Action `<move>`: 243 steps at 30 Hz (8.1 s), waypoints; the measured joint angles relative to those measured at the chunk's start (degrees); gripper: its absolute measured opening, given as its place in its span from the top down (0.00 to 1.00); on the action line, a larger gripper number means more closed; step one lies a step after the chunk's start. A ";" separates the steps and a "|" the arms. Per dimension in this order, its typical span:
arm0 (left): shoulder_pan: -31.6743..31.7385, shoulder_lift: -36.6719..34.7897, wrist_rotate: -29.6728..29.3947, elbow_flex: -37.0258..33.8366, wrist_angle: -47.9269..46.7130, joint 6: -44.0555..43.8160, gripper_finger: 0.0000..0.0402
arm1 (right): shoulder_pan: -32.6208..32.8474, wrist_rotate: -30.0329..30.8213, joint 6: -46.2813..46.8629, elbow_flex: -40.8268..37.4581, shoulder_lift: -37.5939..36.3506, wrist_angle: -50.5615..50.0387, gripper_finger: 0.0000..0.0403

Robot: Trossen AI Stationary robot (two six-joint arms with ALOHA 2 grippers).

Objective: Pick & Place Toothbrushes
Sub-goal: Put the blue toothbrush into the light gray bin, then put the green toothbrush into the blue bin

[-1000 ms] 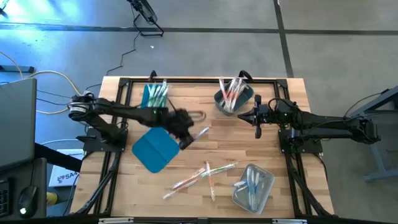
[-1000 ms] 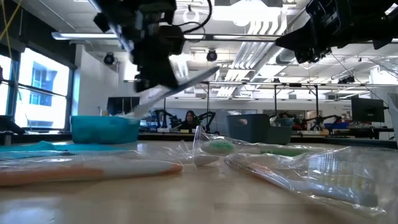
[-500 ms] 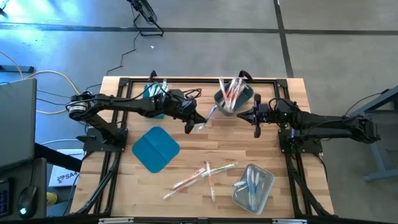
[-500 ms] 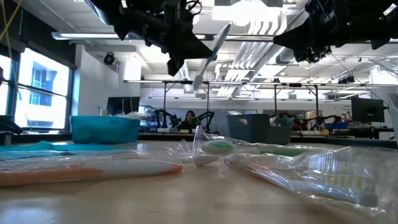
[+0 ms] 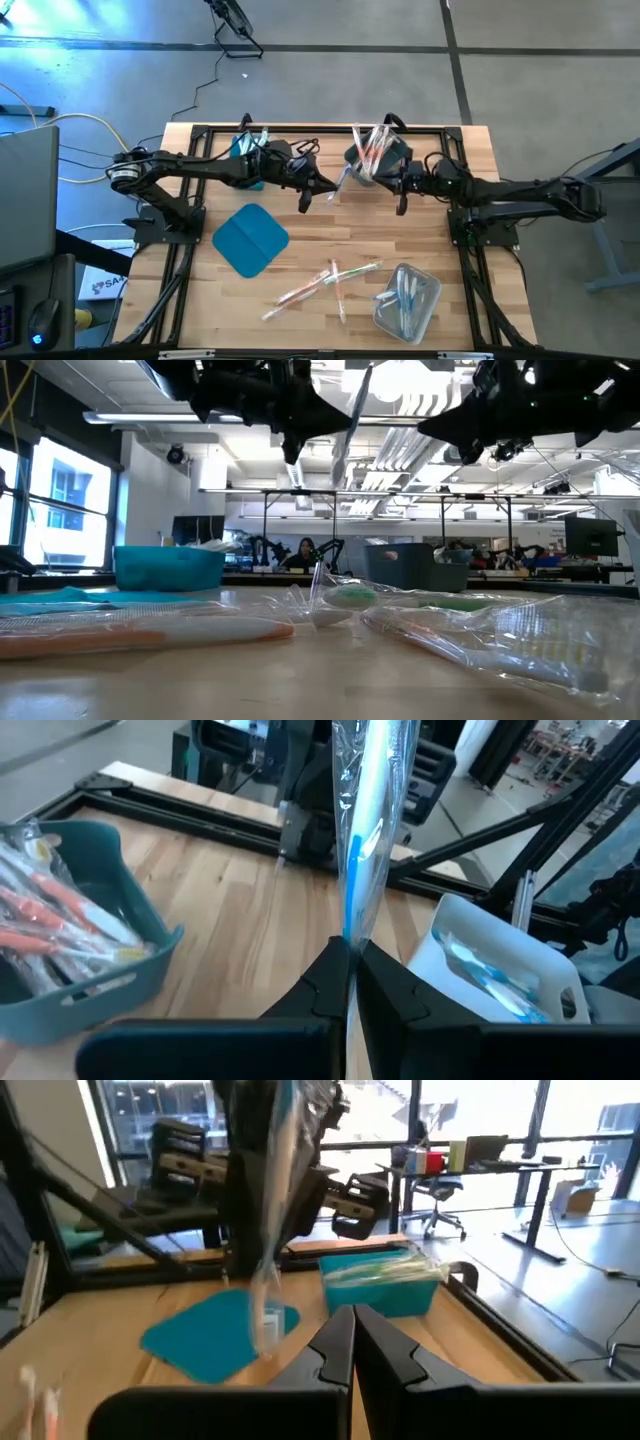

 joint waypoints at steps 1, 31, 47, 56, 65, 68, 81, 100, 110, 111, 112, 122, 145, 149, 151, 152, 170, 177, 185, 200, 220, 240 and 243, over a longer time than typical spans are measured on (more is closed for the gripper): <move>0.00 0.00 -0.04 0.00 0.05 0.00 0.98 | 0.00 0.02 0.53 0.00 0.79 1.12 0.99; -1.28 1.38 -2.79 0.08 0.24 0.86 0.98 | 3.36 -1.08 5.77 4.84 23.92 26.66 0.48; -1.60 1.64 -4.20 0.04 -1.05 0.63 0.98 | 4.86 -4.49 5.06 11.15 32.55 26.71 0.60; -1.60 1.64 -4.04 0.04 -1.23 0.63 0.98 | 4.90 -4.34 5.11 11.17 32.54 27.92 0.87; -1.53 1.64 -4.13 0.04 -1.27 1.05 0.98 | 4.92 -4.43 5.13 11.17 32.54 27.93 0.95; -1.53 1.64 -4.13 0.04 -1.26 1.05 0.98 | 4.92 -4.43 5.13 11.17 32.54 27.92 0.95; -1.51 1.64 -4.96 0.02 -1.21 1.18 0.84 | 4.90 -4.45 5.04 11.23 32.52 27.90 0.95; -1.51 1.57 -7.32 -0.04 0.03 2.84 0.68 | 4.49 -4.51 5.13 11.23 32.50 26.02 0.95; -1.51 -0.66 -13.54 -0.66 -7.72 5.97 0.68 | 2.55 -0.23 4.65 11.13 25.90 13.42 0.95; -1.51 -1.13 -13.54 -0.98 -7.37 6.37 0.68 | 2.78 0.31 3.84 11.17 24.87 12.25 0.95; -1.51 -1.89 -13.53 -1.67 -7.44 6.67 0.68 | 3.07 0.97 3.27 11.17 23.53 10.39 0.95; -1.49 -19.27 -17.62 -17.15 -5.97 6.36 0.68 | 8.37 9.55 1.71 11.15 10.27 -3.13 0.95; -1.51 -56.69 -17.38 -35.32 -18.11 2.14 0.68 | 25.58 19.27 49.83 11.21 -2.56 -23.83 0.95; -1.51 -56.69 -17.38 -35.30 -17.93 2.12 0.68 | 29.96 15.97 62.84 11.21 -5.90 -29.93 0.95; -1.51 -56.70 -17.38 -35.30 -17.86 1.83 0.68 | 32.62 15.53 69.28 11.21 -6.82 -33.45 0.95; -1.51 -56.72 -17.38 -35.30 -17.79 1.32 0.68 | 34.06 15.97 72.08 11.21 -6.95 -35.27 0.95; -1.53 -56.68 -16.90 -35.30 -20.12 -0.66 0.68 | 57.24 27.90 105.76 16.30 3.87 -49.69 0.95; -1.53 -56.68 -16.92 -35.30 -22.48 -4.11 0.68 | 61.82 28.60 108.24 28.46 15.16 -68.31 0.95; -1.53 -56.65 -16.92 -35.30 -25.00 -6.71 0.68 | 64.22 27.71 113.76 31.23 23.86 -72.11 0.95; -1.53 -56.65 -16.48 -35.30 -25.26 -6.75 0.68 | 64.17 21.30 110.73 31.23 25.51 -70.48 0.68; -1.51 -56.68 -16.77 -35.23 -24.73 -6.71 0.68 | 63.97 31.21 89.47 31.20 8.82 -70.68 0.84; -1.51 -56.69 -17.05 -35.23 -22.69 1.95 0.68 | 41.93 25.44 44.45 31.12 4.04 -63.69 0.97; -1.51 -56.70 -17.14 -35.23 -22.68 3.74 0.68 | 38.23 21.34 41.51 31.12 4.11 -62.72 0.99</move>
